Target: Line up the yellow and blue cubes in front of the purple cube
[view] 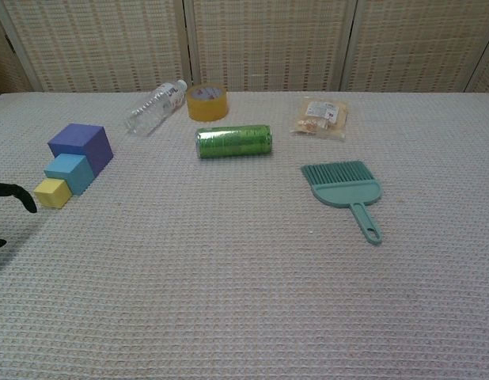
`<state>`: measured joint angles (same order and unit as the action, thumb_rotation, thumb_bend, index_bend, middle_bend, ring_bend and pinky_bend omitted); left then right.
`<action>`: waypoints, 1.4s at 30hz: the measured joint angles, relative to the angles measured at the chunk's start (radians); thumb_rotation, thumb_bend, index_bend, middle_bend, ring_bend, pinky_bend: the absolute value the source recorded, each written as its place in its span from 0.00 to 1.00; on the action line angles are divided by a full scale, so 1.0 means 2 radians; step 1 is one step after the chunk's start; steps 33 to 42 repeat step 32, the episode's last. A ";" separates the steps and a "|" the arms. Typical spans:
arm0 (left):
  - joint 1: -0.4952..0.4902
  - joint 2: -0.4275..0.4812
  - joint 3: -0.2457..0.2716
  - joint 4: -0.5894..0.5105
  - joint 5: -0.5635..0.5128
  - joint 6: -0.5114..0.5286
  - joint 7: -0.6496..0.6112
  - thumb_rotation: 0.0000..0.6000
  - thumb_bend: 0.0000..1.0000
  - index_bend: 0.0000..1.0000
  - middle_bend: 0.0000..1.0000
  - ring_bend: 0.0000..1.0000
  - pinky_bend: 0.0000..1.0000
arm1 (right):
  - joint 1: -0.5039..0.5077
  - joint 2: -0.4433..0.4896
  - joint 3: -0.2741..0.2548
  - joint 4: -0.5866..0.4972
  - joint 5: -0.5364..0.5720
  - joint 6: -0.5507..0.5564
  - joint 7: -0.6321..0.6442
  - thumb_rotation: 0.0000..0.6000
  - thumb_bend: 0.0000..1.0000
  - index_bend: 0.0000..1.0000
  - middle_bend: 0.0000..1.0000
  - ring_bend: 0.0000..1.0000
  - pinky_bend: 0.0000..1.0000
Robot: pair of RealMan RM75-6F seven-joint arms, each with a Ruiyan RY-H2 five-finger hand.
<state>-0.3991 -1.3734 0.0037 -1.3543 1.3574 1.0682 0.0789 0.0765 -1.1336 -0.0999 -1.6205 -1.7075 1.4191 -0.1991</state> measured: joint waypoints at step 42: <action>0.174 0.119 0.084 -0.068 0.140 0.254 -0.047 1.00 0.38 0.09 0.04 0.00 0.15 | -0.014 0.014 -0.024 0.007 -0.050 0.029 0.023 1.00 0.03 0.00 0.00 0.00 0.00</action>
